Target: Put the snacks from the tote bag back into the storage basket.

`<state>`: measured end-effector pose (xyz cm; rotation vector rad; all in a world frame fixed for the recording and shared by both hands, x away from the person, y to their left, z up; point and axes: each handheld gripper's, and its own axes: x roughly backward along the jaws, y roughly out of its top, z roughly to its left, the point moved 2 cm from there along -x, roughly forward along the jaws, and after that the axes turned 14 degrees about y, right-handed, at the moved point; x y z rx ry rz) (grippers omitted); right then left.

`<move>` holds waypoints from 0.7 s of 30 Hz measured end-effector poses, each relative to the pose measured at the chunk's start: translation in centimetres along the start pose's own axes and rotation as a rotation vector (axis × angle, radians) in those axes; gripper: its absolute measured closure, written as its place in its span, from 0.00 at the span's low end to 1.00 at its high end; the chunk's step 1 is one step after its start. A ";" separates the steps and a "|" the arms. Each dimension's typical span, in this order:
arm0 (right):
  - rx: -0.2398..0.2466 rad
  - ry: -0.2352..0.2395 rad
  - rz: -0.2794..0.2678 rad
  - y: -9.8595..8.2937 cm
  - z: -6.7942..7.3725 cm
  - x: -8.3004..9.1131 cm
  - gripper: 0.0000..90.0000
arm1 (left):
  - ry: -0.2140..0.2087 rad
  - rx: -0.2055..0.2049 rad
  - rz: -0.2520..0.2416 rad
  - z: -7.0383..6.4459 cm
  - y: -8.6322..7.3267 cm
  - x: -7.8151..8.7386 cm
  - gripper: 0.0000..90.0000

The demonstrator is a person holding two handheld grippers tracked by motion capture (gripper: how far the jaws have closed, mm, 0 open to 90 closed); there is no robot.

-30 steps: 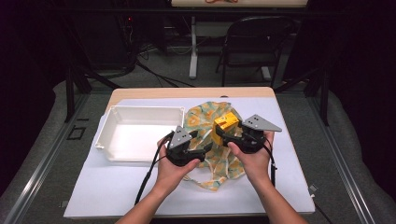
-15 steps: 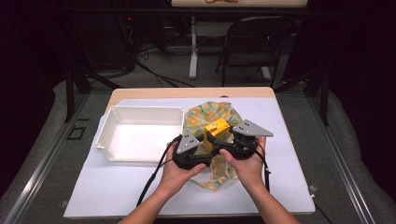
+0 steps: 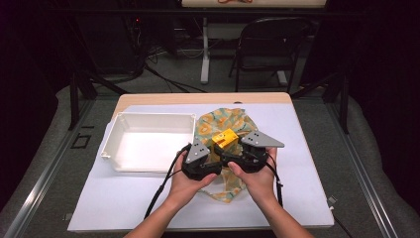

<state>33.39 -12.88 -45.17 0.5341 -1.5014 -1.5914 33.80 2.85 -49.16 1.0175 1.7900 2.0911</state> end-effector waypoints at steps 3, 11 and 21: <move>-0.004 0.009 0.007 -0.1 -0.2 0.1 0.32 | 0.011 -0.008 -0.013 -0.1 -0.1 0.0 0.53; -0.015 0.057 -0.018 0.0 -0.2 -0.1 0.21 | 0.020 0.026 -0.009 0.7 -0.3 0.3 0.56; 0.006 0.077 -0.082 -0.1 0.0 1.2 0.17 | 0.057 0.079 -0.023 3.3 -0.4 0.7 0.56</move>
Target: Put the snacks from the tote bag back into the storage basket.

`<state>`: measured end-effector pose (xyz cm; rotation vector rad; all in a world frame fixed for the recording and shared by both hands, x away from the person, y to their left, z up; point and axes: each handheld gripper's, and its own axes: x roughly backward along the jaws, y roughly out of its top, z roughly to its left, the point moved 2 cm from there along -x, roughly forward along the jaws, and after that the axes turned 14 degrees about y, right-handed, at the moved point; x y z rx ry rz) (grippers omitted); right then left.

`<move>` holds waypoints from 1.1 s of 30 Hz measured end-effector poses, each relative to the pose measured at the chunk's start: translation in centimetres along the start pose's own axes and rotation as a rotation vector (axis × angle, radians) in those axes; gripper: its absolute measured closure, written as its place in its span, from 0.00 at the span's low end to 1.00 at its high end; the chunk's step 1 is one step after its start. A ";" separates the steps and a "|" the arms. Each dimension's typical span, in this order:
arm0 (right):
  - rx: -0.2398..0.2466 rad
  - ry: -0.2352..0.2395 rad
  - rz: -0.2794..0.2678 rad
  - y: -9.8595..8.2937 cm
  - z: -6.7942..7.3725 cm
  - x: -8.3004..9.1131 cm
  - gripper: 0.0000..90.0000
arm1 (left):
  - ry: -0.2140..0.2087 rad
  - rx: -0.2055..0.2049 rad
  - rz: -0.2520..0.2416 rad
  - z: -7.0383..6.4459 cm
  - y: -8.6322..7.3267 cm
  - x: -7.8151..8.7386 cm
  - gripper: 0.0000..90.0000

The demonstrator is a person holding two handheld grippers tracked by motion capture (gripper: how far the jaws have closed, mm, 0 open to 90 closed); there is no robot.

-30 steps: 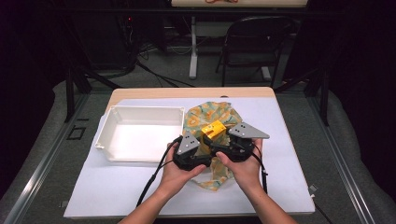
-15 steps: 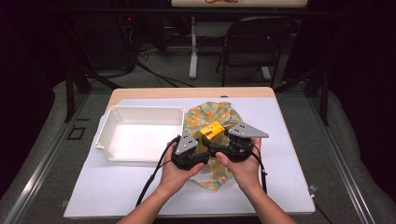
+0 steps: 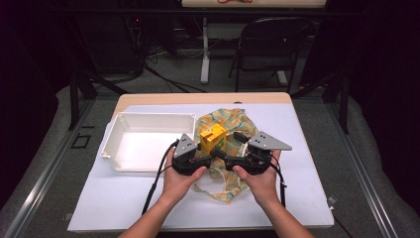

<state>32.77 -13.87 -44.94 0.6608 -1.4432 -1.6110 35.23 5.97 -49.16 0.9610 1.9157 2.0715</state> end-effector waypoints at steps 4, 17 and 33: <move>0.010 -0.009 0.006 -0.5 -0.3 0.4 0.17 | 0.004 0.007 -0.004 1.1 0.1 0.5 0.56; 0.015 -0.058 0.045 -3.0 -2.2 2.8 0.18 | -0.002 0.012 -0.019 3.0 0.4 2.0 0.56; -0.005 -0.050 0.096 -3.9 -2.8 3.8 0.15 | 0.071 0.055 -0.033 6.9 0.6 3.1 0.56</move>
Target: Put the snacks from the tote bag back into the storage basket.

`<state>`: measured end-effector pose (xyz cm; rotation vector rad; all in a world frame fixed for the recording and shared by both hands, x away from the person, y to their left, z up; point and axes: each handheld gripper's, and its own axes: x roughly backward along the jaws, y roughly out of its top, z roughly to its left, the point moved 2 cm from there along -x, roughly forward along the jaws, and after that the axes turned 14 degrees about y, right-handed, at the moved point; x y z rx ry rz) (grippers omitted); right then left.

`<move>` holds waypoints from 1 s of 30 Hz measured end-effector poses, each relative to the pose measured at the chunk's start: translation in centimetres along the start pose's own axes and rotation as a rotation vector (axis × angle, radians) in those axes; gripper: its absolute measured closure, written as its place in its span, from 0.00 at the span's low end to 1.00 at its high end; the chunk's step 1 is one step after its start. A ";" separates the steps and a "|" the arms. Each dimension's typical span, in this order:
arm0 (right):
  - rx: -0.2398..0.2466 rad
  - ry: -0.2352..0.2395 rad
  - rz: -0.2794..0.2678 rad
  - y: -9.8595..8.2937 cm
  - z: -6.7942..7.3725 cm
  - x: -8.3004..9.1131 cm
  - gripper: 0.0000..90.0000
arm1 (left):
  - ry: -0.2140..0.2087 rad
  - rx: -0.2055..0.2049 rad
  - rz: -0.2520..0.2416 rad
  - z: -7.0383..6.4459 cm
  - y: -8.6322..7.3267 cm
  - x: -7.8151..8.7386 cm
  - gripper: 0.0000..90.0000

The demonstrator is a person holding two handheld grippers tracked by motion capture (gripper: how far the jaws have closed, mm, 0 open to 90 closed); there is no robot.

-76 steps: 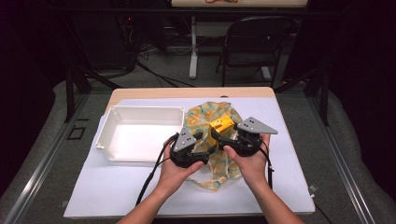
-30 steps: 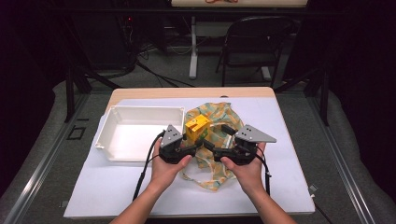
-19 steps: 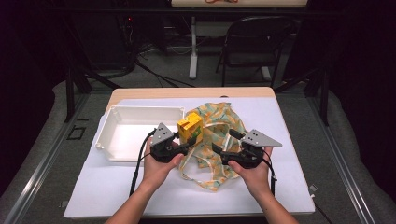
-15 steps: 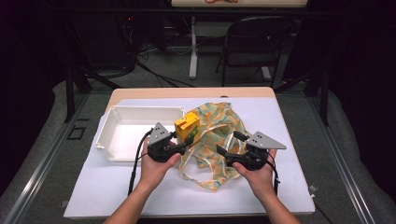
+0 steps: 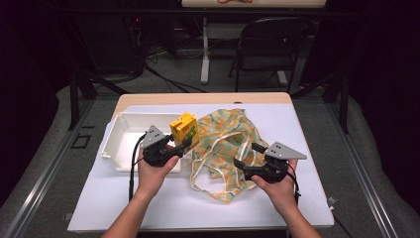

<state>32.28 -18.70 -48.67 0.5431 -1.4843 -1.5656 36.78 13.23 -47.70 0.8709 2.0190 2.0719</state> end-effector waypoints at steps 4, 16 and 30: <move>0.006 -0.009 0.007 -0.1 -0.1 0.0 0.15 | 0.021 0.012 0.002 0.9 -0.2 -0.2 0.56; 0.006 -0.018 0.009 -0.3 -0.2 0.2 0.16 | 0.082 0.033 0.038 3.0 -1.4 -1.2 0.56; -0.009 -0.023 0.011 -0.7 -0.5 0.7 0.16 | 0.152 0.030 0.095 4.3 -3.0 -3.4 0.56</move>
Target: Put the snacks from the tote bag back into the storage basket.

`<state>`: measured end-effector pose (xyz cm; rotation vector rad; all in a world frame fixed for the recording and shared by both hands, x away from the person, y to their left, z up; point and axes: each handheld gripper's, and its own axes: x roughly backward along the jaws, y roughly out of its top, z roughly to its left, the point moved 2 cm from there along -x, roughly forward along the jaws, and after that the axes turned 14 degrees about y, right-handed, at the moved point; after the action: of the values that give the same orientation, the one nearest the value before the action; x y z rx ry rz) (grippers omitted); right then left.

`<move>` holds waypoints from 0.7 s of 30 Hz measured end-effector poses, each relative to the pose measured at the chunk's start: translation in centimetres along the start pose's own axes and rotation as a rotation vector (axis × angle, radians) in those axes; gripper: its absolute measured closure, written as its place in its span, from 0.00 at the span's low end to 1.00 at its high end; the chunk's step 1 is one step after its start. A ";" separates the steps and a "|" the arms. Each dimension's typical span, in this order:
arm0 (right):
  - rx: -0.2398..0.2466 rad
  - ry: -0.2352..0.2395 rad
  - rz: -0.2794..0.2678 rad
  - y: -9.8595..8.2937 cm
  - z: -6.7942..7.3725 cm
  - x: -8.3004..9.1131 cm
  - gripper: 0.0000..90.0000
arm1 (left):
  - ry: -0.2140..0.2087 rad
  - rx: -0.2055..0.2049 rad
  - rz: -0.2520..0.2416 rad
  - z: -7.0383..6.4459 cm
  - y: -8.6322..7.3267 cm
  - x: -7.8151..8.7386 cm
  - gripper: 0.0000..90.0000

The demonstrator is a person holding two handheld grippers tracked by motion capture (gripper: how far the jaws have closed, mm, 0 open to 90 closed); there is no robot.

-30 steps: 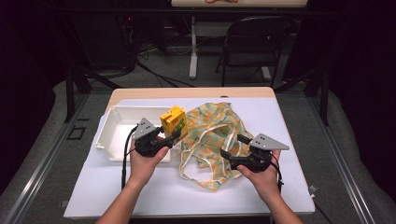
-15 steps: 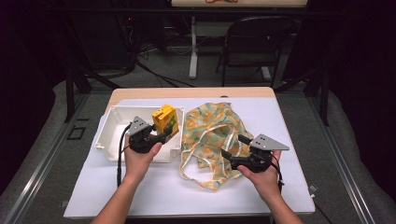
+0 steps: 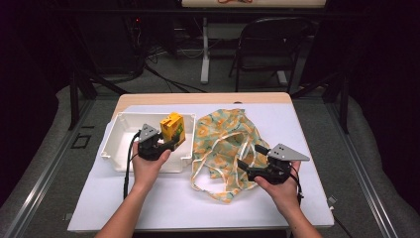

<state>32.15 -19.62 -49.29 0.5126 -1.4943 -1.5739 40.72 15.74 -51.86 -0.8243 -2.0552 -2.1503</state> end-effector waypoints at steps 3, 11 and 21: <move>-0.003 0.002 -0.002 0.0 0.0 -0.1 0.16 | 0.009 0.001 0.006 0.0 -0.2 -0.5 0.56; -0.002 -0.005 0.005 -0.1 -0.2 0.1 0.16 | 0.015 -0.011 0.025 0.0 -0.6 -1.7 0.56; -0.012 -0.019 -0.009 -0.1 -0.6 0.3 0.16 | 0.030 -0.018 0.049 0.2 -0.6 -3.0 0.56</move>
<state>32.40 -20.20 -49.41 0.4992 -1.4980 -1.5979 43.08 15.06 -53.64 -0.8295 -1.9838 -2.1451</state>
